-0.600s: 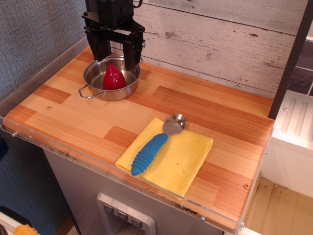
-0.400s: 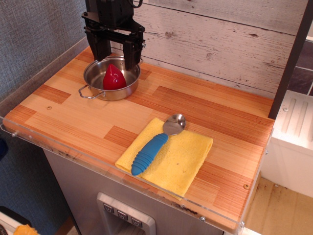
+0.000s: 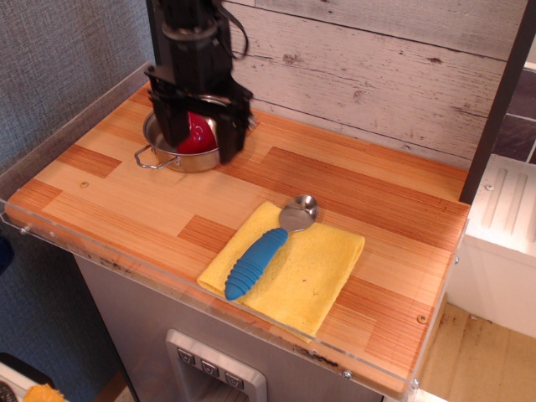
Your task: Place the spoon on the left of the pan
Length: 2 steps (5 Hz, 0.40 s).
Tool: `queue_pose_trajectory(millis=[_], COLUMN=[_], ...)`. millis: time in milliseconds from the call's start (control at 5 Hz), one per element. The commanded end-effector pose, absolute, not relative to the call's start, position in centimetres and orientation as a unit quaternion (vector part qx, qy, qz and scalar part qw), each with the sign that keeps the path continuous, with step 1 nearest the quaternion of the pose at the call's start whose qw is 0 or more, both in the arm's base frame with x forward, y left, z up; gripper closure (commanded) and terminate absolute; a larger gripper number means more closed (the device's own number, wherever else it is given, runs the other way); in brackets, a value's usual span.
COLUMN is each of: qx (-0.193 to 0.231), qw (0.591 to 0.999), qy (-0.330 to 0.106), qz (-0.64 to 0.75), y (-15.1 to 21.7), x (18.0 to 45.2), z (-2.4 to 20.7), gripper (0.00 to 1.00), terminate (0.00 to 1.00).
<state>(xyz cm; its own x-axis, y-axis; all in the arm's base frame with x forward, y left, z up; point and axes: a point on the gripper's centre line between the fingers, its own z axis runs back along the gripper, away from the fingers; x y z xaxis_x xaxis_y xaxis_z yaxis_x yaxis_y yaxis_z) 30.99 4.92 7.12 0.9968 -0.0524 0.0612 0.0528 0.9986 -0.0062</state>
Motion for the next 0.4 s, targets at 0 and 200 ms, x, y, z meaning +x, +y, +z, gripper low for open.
queue_pose_trajectory(millis=[0, 200], qx=[-0.005, -0.005], qw=[0.995, 0.995], qy=[-0.086, -0.079], qz=[-0.052, -0.066], y=[0.8, -2.1], x=[28.2, 27.0], z=[9.3, 8.1], gripper=[0.00, 0.00], terminate=[0.00, 0.00])
